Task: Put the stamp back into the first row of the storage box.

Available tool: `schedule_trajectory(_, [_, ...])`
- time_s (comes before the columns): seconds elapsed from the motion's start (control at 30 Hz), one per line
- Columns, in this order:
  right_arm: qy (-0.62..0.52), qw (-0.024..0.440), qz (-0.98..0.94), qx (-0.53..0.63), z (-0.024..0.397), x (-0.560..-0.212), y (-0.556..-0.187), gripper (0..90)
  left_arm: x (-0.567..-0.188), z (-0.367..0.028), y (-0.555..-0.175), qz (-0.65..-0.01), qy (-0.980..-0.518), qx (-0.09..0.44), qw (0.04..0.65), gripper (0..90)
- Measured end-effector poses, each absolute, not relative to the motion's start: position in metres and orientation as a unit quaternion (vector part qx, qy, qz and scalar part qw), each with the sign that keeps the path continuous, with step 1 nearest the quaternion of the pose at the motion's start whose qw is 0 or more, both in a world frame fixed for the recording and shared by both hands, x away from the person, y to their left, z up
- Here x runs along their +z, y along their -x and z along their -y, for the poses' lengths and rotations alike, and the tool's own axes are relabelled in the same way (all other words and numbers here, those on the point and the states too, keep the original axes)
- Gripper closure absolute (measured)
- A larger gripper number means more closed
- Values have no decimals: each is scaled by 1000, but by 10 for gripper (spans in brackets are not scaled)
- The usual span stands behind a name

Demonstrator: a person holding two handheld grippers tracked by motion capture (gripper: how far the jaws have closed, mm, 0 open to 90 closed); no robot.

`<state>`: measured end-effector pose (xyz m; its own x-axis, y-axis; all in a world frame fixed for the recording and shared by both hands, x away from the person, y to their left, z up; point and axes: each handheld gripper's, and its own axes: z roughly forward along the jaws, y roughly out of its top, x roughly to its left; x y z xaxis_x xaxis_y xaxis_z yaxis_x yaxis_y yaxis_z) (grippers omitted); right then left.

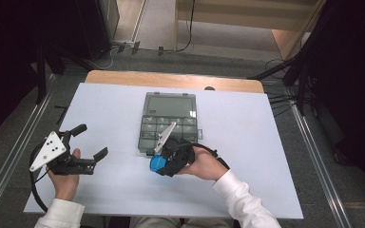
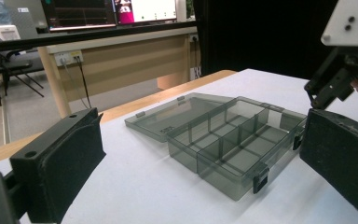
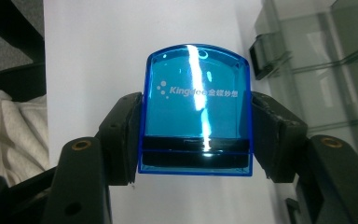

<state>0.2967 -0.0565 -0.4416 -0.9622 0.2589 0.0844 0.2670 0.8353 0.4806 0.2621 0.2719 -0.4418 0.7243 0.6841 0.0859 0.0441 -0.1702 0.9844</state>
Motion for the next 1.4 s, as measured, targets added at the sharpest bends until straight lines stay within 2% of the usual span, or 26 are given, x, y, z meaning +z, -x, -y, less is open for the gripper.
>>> schedule_trajectory(0.83, [150, -6, 948, -279, 79, -411, -344, 416, -442, -274, -263, -258, -717, 270, 589, 0])
schedule_trajectory(1.23, [163, -13, 950, -267, 89, -410, -375, 416, -441, -274, -262, -257, -715, 270, 591, 0])
schedule_trajectory(1.4, [164, 3, 949, -269, 93, -412, -389, 416, -441, -275, -261, -258, -711, 269, 596, 0])
